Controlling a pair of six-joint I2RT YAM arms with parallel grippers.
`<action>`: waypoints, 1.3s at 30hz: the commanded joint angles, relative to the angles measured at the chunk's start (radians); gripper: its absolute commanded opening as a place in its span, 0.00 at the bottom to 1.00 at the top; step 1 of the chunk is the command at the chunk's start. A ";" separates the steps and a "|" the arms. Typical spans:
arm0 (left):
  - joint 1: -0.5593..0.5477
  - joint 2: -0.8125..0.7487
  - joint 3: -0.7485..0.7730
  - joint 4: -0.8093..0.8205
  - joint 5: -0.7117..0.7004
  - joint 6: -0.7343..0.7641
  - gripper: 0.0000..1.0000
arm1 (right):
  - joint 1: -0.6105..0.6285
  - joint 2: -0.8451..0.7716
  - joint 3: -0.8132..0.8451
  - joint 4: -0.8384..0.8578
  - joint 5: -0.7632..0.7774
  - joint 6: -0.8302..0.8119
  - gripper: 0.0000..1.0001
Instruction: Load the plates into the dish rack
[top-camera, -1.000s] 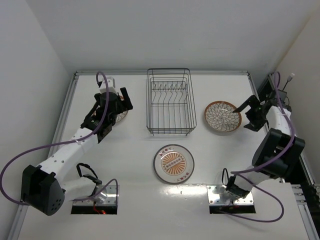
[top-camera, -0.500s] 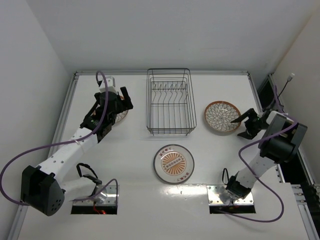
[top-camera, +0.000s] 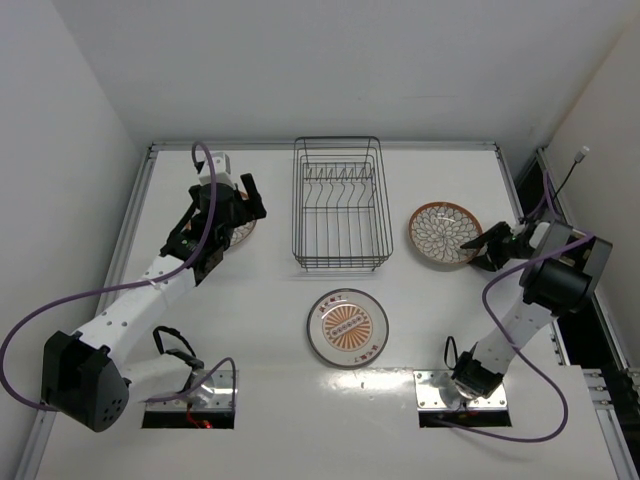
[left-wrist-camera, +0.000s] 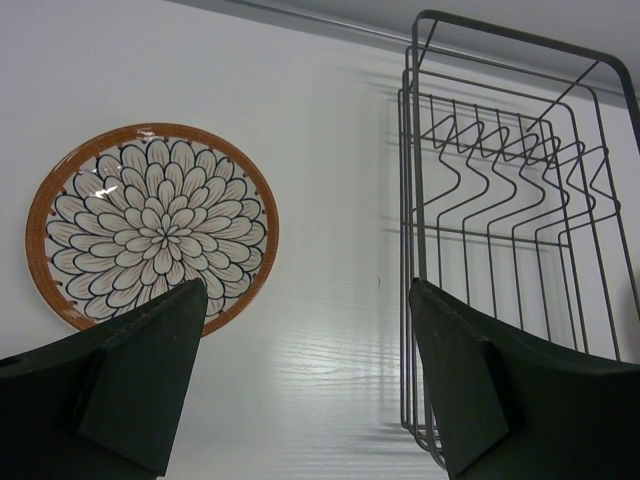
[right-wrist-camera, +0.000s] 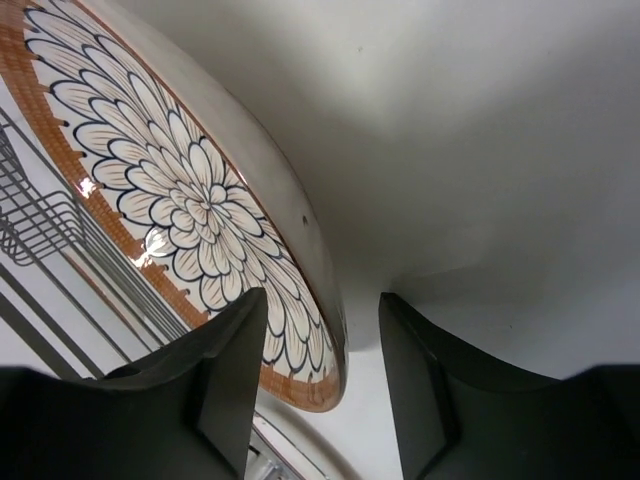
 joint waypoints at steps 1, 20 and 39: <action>-0.004 -0.031 0.041 0.016 -0.006 -0.001 0.80 | 0.018 0.013 0.053 0.035 -0.024 -0.007 0.43; -0.004 -0.040 0.041 0.016 -0.006 -0.001 0.80 | 0.037 -0.001 0.144 -0.029 -0.015 -0.026 0.00; -0.004 -0.040 0.041 0.007 0.003 -0.010 0.80 | 0.346 -0.446 0.576 -0.235 0.569 0.161 0.00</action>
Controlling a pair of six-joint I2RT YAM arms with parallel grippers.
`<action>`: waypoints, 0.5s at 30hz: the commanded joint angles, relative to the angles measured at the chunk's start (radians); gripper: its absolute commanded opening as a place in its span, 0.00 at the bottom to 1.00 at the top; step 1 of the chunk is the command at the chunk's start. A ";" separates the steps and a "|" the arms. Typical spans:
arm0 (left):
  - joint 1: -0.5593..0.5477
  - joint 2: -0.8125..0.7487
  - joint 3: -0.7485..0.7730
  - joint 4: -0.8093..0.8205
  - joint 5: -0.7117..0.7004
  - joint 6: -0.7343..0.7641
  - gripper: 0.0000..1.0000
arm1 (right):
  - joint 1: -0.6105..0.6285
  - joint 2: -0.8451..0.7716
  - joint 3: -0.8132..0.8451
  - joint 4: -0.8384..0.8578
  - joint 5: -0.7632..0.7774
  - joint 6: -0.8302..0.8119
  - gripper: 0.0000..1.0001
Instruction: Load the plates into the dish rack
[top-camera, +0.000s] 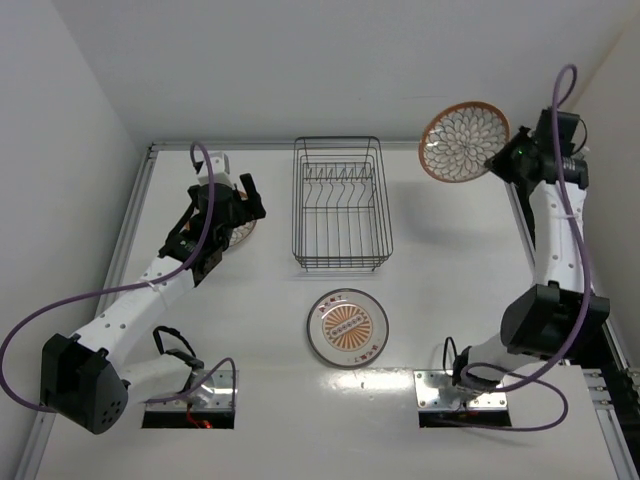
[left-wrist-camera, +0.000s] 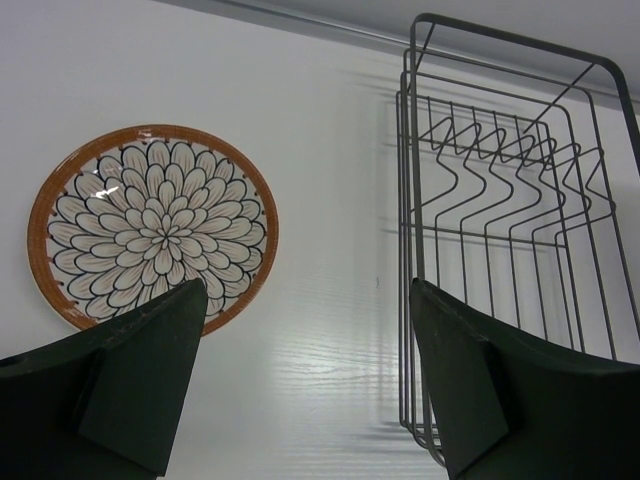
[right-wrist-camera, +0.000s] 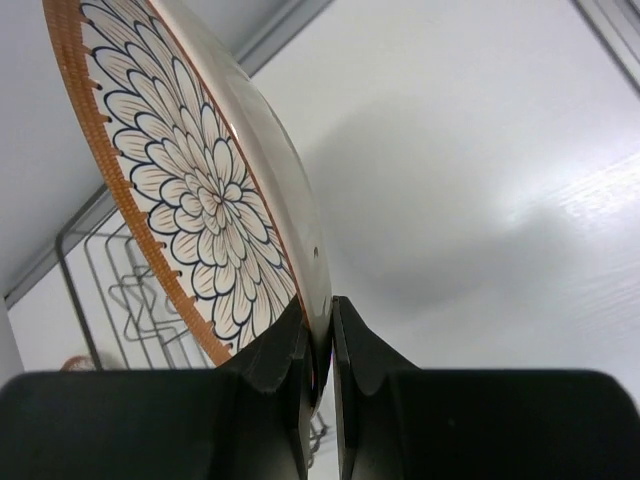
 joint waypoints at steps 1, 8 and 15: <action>-0.004 -0.028 0.041 0.010 0.002 -0.010 0.80 | 0.116 -0.048 0.142 0.000 0.136 0.043 0.00; -0.004 -0.038 0.041 0.010 0.002 -0.010 0.80 | 0.374 0.042 0.340 -0.109 0.472 -0.017 0.00; -0.004 -0.047 0.041 0.010 0.002 -0.010 0.80 | 0.592 0.205 0.487 -0.184 0.811 -0.095 0.00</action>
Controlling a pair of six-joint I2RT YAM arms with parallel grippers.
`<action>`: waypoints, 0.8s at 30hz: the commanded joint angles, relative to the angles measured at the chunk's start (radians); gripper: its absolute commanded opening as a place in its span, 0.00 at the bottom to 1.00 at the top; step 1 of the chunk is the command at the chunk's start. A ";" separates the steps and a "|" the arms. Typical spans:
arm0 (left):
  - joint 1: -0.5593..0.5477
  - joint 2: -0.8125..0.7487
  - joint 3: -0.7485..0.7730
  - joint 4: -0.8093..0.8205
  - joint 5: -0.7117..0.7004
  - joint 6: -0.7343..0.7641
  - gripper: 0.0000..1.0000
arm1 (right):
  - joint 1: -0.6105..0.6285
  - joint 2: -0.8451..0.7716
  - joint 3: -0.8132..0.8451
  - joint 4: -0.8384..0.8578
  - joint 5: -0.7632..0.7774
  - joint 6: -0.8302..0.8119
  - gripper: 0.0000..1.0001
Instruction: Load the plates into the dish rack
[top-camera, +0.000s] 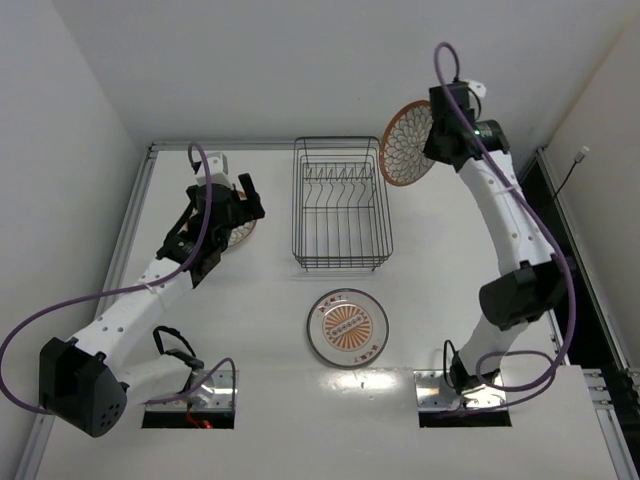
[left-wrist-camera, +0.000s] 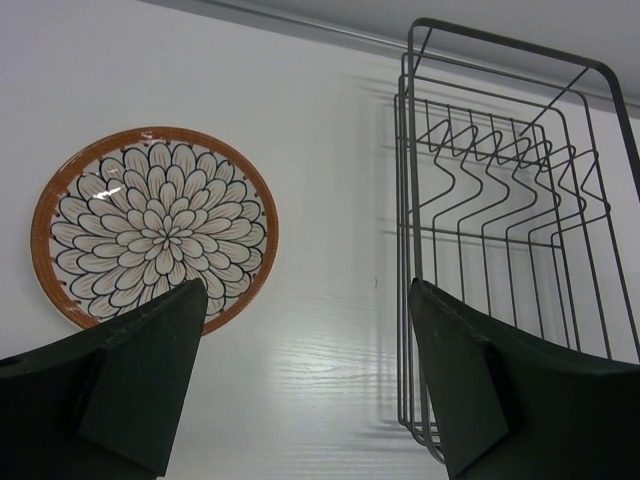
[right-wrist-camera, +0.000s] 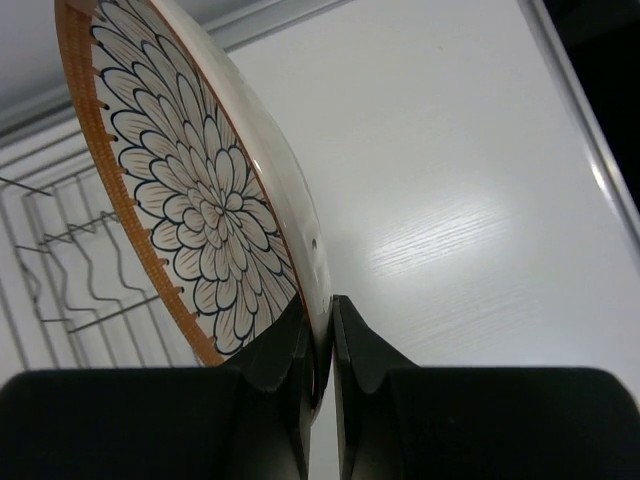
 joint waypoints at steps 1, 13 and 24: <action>-0.004 -0.032 0.041 0.021 0.002 -0.009 0.80 | 0.099 0.068 0.154 0.070 0.250 -0.038 0.00; -0.004 -0.041 0.041 0.012 0.011 -0.009 0.80 | 0.263 0.332 0.380 0.026 0.555 -0.127 0.00; -0.004 -0.041 0.041 0.012 0.031 -0.018 0.80 | 0.283 0.396 0.389 0.085 0.637 -0.210 0.00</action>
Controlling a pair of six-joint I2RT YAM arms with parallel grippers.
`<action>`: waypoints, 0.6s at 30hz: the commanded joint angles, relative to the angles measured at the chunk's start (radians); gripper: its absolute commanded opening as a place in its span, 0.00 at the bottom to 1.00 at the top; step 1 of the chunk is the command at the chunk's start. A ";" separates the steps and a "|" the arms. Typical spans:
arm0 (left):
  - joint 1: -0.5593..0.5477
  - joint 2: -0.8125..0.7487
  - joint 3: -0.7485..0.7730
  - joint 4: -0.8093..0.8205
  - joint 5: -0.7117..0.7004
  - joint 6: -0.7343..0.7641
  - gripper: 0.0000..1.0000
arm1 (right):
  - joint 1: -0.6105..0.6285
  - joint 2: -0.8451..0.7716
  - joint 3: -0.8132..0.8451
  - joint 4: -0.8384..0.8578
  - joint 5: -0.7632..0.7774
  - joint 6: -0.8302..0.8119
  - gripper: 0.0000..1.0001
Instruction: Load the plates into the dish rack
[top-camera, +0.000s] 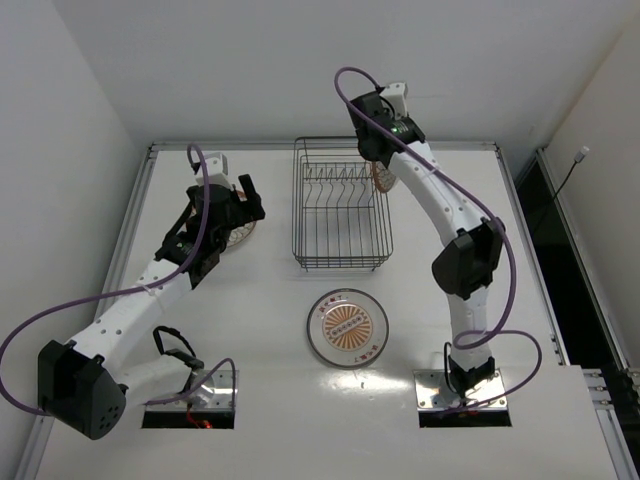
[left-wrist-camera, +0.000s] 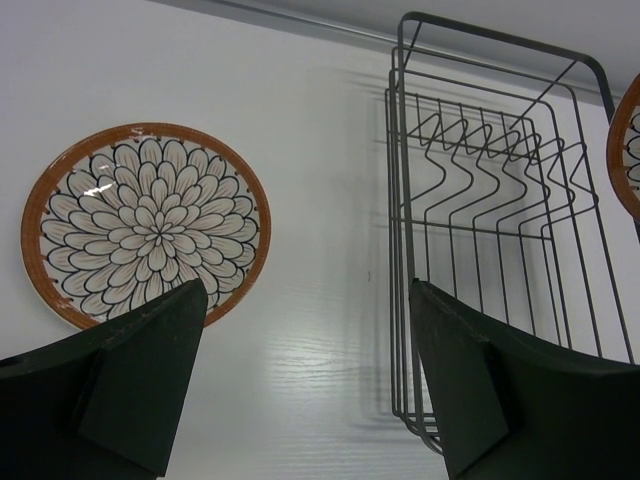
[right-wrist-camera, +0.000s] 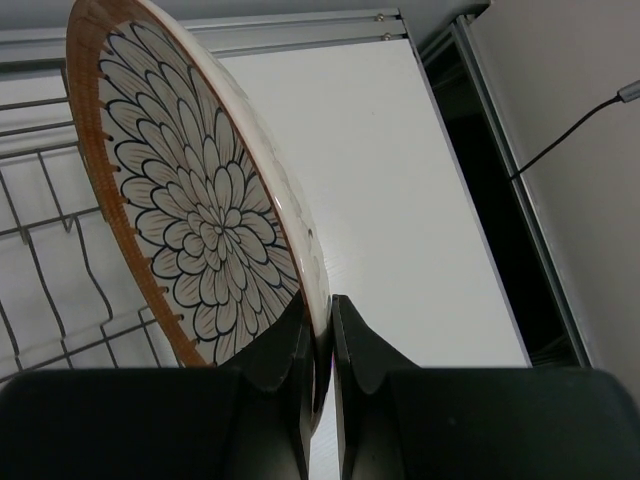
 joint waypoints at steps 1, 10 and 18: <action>-0.004 -0.027 0.041 0.027 0.009 -0.014 0.80 | 0.008 -0.007 0.078 0.155 0.132 -0.051 0.00; -0.004 -0.027 0.041 0.027 0.009 -0.014 0.80 | 0.027 0.065 0.087 0.188 0.175 -0.098 0.00; -0.004 -0.027 0.041 0.027 0.009 -0.014 0.80 | 0.045 0.099 0.087 0.197 0.175 -0.098 0.00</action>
